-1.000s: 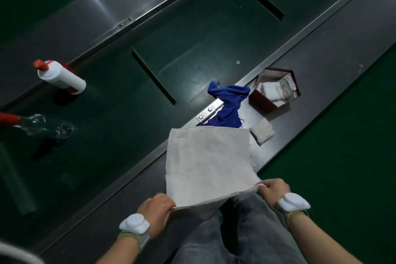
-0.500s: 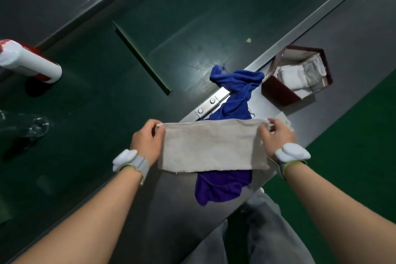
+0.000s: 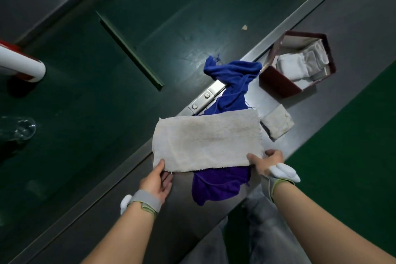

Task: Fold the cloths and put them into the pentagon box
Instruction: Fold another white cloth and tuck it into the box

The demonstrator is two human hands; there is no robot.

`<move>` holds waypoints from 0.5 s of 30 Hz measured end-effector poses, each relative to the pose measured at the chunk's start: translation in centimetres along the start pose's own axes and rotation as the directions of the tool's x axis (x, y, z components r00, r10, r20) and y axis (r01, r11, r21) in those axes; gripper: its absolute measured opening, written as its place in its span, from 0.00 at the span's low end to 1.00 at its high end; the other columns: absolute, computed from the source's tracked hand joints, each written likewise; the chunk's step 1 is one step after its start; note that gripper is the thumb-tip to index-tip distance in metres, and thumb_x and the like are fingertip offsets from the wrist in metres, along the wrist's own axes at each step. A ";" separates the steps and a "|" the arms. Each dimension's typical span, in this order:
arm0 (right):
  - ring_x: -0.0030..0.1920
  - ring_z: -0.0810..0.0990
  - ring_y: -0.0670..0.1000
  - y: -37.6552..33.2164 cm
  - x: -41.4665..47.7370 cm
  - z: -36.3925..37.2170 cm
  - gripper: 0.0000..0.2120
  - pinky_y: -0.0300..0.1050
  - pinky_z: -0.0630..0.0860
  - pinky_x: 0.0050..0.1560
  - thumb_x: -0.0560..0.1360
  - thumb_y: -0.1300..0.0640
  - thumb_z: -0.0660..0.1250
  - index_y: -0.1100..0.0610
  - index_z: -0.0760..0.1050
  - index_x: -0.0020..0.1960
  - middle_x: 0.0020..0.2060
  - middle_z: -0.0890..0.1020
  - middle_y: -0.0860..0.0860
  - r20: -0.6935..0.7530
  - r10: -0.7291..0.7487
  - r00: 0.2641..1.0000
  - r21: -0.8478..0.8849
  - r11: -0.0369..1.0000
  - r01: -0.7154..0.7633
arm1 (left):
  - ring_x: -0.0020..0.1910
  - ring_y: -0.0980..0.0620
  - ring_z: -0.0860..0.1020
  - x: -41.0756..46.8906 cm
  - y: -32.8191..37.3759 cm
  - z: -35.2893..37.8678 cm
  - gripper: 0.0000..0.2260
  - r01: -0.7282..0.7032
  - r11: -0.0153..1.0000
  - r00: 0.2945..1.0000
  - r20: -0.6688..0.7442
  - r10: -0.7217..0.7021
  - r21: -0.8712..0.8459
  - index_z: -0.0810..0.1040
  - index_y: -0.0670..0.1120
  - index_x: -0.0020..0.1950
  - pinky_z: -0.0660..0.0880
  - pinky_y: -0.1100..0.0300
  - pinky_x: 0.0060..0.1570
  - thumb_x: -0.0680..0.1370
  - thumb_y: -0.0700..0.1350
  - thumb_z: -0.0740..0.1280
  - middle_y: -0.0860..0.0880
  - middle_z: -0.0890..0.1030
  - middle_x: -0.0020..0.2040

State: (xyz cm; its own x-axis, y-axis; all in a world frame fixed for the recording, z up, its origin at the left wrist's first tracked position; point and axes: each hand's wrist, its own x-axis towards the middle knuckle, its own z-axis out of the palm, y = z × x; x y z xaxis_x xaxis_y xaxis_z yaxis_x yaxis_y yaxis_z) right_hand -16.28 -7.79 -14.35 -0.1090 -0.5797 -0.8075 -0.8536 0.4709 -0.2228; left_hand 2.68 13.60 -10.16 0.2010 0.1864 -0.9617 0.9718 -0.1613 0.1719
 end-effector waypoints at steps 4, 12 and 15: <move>0.45 0.78 0.56 -0.7 0.3 0.2 0.16 0.47 0.74 0.47 0.67 0.56 0.73 0.60 0.76 0.52 0.48 0.79 0.56 0.095 0.065 0.993 0.039 0.997 -0.069 | 0.41 0.54 0.76 -0.6 0.6 0.5 0.11 0.037 0.995 0.997 0.065 -0.031 -0.088 0.74 0.49 0.56 0.69 0.61 0.43 0.75 0.46 0.68 0.51 0.77 0.41; 0.33 0.80 0.56 -1.7 -4.8 -1.0 0.05 0.45 0.79 0.30 0.66 0.66 0.67 0.63 0.77 0.43 0.34 0.81 0.58 0.152 -0.031 0.988 0.555 0.829 -0.059 | 0.43 0.45 0.77 -6.0 2.1 2.1 0.03 -0.664 0.636 0.650 -0.119 0.751 0.393 0.74 0.48 0.46 0.69 0.56 0.44 0.75 0.45 0.66 0.48 0.79 0.43; 0.37 0.81 0.55 -2.4 -6.4 -0.6 0.08 0.42 0.78 0.31 0.69 0.68 0.63 0.60 0.77 0.46 0.39 0.82 0.58 0.271 -0.085 0.959 0.661 0.740 -0.122 | 0.39 0.47 0.74 -8.1 1.4 5.3 0.07 -0.850 0.217 0.368 0.248 0.896 0.480 0.70 0.49 0.39 0.67 0.57 0.38 0.72 0.44 0.69 0.49 0.76 0.39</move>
State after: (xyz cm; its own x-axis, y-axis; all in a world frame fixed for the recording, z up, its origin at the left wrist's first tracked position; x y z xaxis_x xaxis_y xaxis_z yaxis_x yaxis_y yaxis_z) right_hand -13.82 -5.64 -8.28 0.1059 -0.4153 -0.9035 -0.2818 0.8588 -0.4278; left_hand 1.80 6.69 -3.26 0.9145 -0.3160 -0.2528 -0.0195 -0.6585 0.7523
